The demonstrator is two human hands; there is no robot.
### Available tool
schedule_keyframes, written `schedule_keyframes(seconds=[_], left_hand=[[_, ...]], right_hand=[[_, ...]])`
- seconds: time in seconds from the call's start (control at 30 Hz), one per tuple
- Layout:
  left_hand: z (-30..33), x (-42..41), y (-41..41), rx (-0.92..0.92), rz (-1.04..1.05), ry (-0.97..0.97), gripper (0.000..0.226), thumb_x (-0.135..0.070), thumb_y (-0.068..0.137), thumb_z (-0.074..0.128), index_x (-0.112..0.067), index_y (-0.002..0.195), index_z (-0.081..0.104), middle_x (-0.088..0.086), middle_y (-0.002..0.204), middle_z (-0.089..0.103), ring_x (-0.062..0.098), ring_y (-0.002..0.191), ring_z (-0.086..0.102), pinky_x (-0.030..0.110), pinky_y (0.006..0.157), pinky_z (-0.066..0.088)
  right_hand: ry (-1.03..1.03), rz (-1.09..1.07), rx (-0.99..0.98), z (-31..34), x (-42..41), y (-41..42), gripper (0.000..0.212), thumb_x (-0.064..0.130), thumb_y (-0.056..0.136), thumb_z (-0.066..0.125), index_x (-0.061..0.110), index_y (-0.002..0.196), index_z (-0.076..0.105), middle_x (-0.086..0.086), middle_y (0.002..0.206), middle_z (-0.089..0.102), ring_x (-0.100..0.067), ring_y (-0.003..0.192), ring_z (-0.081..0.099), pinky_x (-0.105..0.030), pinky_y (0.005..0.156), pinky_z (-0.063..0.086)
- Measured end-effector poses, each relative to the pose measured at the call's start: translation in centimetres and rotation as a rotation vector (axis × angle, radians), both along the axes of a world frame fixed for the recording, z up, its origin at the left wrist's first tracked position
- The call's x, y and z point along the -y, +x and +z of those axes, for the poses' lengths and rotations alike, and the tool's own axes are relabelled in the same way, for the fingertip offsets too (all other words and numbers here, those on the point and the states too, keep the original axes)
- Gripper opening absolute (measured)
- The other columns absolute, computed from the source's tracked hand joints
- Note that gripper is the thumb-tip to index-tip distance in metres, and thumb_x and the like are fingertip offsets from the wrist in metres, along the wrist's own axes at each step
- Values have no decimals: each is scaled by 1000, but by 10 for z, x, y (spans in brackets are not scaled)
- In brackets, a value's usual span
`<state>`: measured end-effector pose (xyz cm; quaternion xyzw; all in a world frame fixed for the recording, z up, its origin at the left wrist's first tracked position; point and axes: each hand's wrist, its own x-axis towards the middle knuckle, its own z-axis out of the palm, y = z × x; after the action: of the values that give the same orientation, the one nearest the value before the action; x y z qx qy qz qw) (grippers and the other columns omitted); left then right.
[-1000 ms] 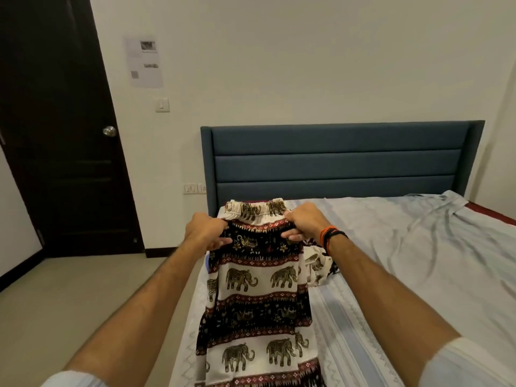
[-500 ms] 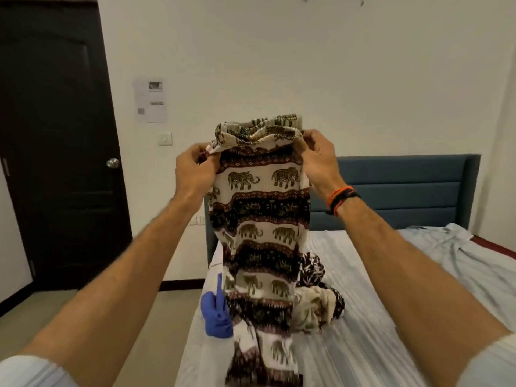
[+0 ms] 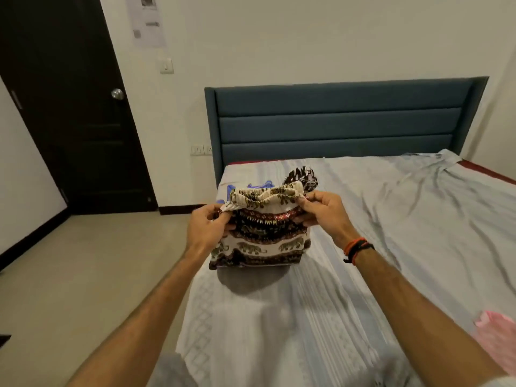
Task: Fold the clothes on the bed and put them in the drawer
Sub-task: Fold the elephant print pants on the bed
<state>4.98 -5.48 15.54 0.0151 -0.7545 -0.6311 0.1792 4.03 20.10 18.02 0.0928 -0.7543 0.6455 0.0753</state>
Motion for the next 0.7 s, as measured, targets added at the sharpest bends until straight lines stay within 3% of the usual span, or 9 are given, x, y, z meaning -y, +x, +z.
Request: schedule_keyframes(seconds=[0.17, 0.37, 0.5, 0.57, 0.7], left_hand=[[-70, 3, 27, 171, 5, -24, 11, -11, 95, 62, -19, 88, 68, 10, 85, 74, 18, 67, 74, 26, 53, 58], [-111, 10, 36, 323, 7, -80, 4, -14, 93, 65, -16, 94, 68, 8, 86, 75, 18, 62, 73, 28, 49, 54], [-124, 12, 34, 393, 4, -148, 10, -17, 92, 66, -13, 101, 68, 6, 86, 74, 15, 60, 71, 28, 48, 52], [-129, 13, 30, 412, 0, -151, 12, -18, 93, 66, -13, 103, 69, 7, 89, 74, 14, 59, 70, 27, 48, 51], [-131, 12, 23, 438, -15, -147, 16, -18, 93, 66, -10, 107, 68, 6, 95, 74, 16, 63, 71, 24, 47, 49]], right_hand=[[21, 3, 167, -63, 2, 28, 11, 12, 96, 62, 9, 86, 65, -10, 75, 73, -16, 55, 69, -20, 46, 50], [39, -18, 318, -105, 7, 36, 11, 15, 95, 64, 8, 86, 65, -11, 77, 73, -15, 53, 67, -20, 46, 50], [41, -20, 370, -122, 10, 35, 10, 16, 95, 65, 7, 92, 65, -11, 84, 73, -14, 55, 67, -19, 49, 52], [39, -16, 400, -127, 10, 30, 20, 20, 91, 70, 4, 102, 66, -13, 92, 73, -13, 58, 68, -19, 50, 53], [100, -5, 427, -134, 9, 20, 70, 24, 81, 81, -4, 137, 48, -15, 96, 74, -15, 66, 71, -21, 53, 54]])
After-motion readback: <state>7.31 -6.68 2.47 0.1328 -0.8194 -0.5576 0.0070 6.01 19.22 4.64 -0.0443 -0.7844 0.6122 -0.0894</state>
